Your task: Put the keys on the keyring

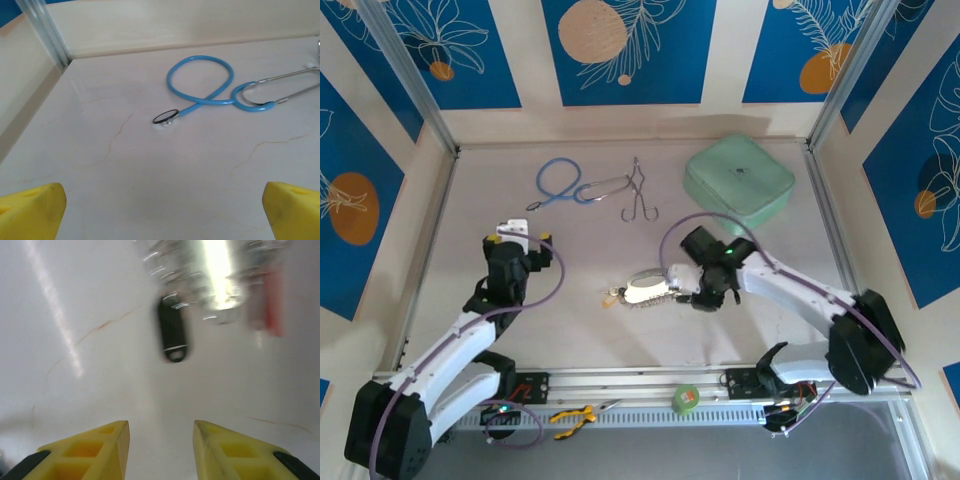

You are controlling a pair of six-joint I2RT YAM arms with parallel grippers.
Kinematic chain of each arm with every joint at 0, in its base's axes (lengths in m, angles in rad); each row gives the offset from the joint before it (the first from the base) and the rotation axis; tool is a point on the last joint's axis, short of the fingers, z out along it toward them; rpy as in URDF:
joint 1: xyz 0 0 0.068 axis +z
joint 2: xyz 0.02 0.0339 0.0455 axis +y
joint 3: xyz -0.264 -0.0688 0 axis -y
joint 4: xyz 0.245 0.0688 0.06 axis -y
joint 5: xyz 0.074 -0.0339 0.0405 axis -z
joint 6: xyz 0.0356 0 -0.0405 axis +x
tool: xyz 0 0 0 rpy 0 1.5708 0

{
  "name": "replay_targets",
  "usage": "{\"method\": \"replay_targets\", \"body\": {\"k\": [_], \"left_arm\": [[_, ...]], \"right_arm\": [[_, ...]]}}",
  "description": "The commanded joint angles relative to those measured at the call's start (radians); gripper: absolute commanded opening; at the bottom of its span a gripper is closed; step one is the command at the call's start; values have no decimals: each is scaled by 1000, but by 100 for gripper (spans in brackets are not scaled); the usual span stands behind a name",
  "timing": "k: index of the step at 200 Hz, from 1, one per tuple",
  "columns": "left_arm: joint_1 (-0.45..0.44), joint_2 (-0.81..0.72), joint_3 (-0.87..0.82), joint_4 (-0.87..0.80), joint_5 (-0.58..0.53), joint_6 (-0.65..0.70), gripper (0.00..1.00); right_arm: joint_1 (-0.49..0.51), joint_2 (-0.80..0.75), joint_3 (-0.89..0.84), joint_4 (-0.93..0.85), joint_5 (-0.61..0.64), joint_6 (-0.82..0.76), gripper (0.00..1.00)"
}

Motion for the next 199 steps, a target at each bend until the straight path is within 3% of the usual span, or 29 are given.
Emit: {"method": "replay_targets", "body": {"k": [1,27,45,68,91,104,119,133,143,154,161,175,199], "left_arm": [[46,25,15,26,11,19,100],[73,66,-54,181,-60,19,100],[104,108,-85,266,-46,2,100],[121,219,-119,442,13,34,100],[121,410,-149,724,41,112,100],[127,519,-141,865,44,144,100],[157,630,-128,921,136,133,100],[168,750,-139,1097,216,176,100],[173,685,-135,978,221,145,99],[182,692,-114,955,206,136,100],[182,717,-93,966,171,133,100],[193,683,-42,798,178,106,100],[192,695,-33,802,195,122,100]], "right_arm": [[-129,-100,-41,304,-151,213,38],[-321,-210,-253,795,-149,419,39],[-452,-219,-401,1072,-154,546,41],[-577,-122,-479,1282,-151,627,41],[-610,27,-525,1541,-188,590,41],[-621,70,-461,1475,-185,639,40],[-636,135,-477,1594,-255,655,40],[-631,217,-516,1746,-250,646,39],[-631,272,-550,1871,-241,664,40],[-642,225,-536,1755,-255,663,40],[-646,245,-529,1781,-266,669,40],[-652,238,-484,1670,-253,681,41],[-665,251,-454,1646,-251,698,44]]}}
